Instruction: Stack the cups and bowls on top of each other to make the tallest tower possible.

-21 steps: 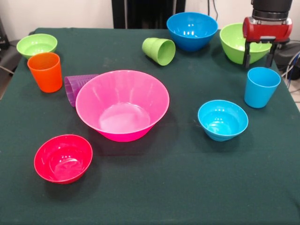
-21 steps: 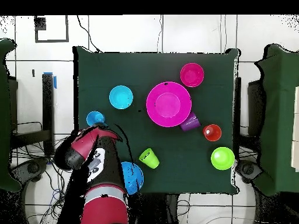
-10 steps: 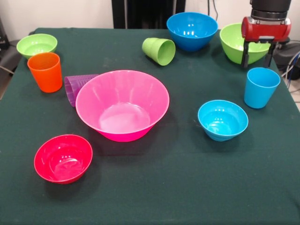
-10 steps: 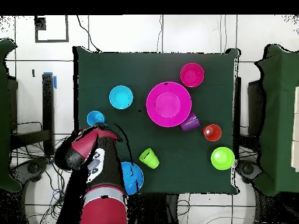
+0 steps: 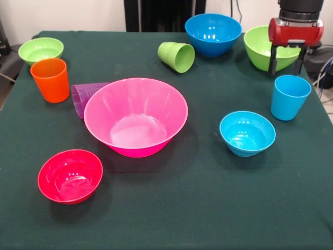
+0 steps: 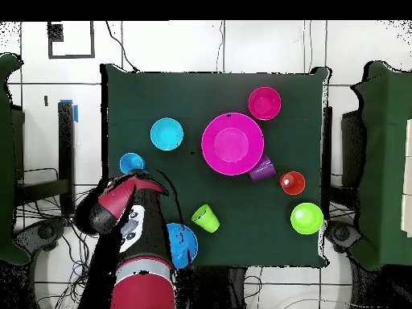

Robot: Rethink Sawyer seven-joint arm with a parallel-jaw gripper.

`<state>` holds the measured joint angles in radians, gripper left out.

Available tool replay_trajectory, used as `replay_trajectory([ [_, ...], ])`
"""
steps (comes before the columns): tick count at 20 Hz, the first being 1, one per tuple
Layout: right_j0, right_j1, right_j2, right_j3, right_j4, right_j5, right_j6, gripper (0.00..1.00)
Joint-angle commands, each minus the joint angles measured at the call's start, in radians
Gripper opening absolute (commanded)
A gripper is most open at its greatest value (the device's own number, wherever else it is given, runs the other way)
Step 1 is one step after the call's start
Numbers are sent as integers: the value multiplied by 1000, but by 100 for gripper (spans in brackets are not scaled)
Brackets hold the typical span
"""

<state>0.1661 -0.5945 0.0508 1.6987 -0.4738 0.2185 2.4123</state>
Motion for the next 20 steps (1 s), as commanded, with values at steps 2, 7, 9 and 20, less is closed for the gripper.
replay_trajectory([
  [2,-33,25,47,-82,39,145,-10,100],
  [7,-82,35,76,-153,57,221,-69,100],
  [9,-85,48,76,-161,52,209,-61,100],
  [20,-72,137,34,-217,-18,95,-19,100],
])
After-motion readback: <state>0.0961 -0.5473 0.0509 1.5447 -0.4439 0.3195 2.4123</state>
